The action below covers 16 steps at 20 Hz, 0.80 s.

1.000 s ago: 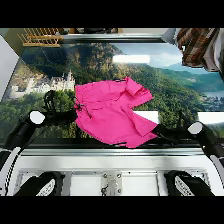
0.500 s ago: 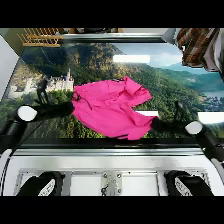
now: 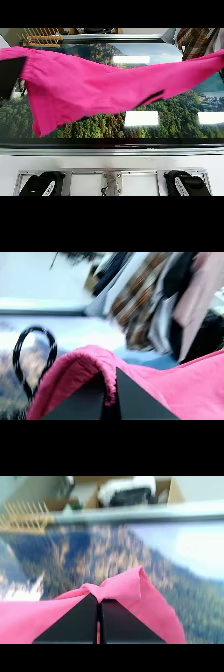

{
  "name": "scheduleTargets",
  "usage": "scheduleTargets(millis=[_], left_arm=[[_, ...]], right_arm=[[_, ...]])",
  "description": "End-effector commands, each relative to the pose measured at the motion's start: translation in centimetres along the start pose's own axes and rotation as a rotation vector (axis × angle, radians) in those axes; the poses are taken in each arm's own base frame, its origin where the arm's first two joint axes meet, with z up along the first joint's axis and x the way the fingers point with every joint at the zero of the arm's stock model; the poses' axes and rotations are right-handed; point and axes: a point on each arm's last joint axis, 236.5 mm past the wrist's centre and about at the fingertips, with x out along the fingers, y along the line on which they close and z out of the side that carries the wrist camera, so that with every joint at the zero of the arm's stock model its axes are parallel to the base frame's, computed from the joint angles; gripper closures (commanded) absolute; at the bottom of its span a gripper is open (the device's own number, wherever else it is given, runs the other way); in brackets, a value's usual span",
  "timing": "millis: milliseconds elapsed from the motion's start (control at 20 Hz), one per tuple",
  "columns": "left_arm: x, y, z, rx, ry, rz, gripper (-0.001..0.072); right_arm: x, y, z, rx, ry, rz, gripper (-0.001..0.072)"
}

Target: Fold the clothes and pants, and hang the long-sleeved shirts on hangers.

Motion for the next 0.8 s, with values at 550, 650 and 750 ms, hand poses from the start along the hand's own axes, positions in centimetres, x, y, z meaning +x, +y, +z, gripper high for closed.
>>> scheduleTargets(millis=[550,650,750], left_arm=[[9.3,8.8,-16.5,-0.382,0.323,0.157,0.0691],[13.4,12.8,-19.3,-0.400,0.328,0.233,0.0691],[18.1,17.4,-21.2,-0.406,0.298,0.308,0.0691]], right_arm=[[16.3,-7.0,-4.2,0.159,0.250,-0.061,0.0710],[23.8,-9.7,-8.5,0.157,0.311,-0.068,0.0710],[30.1,-12.3,-11.7,0.176,0.292,-0.090,0.0710]])
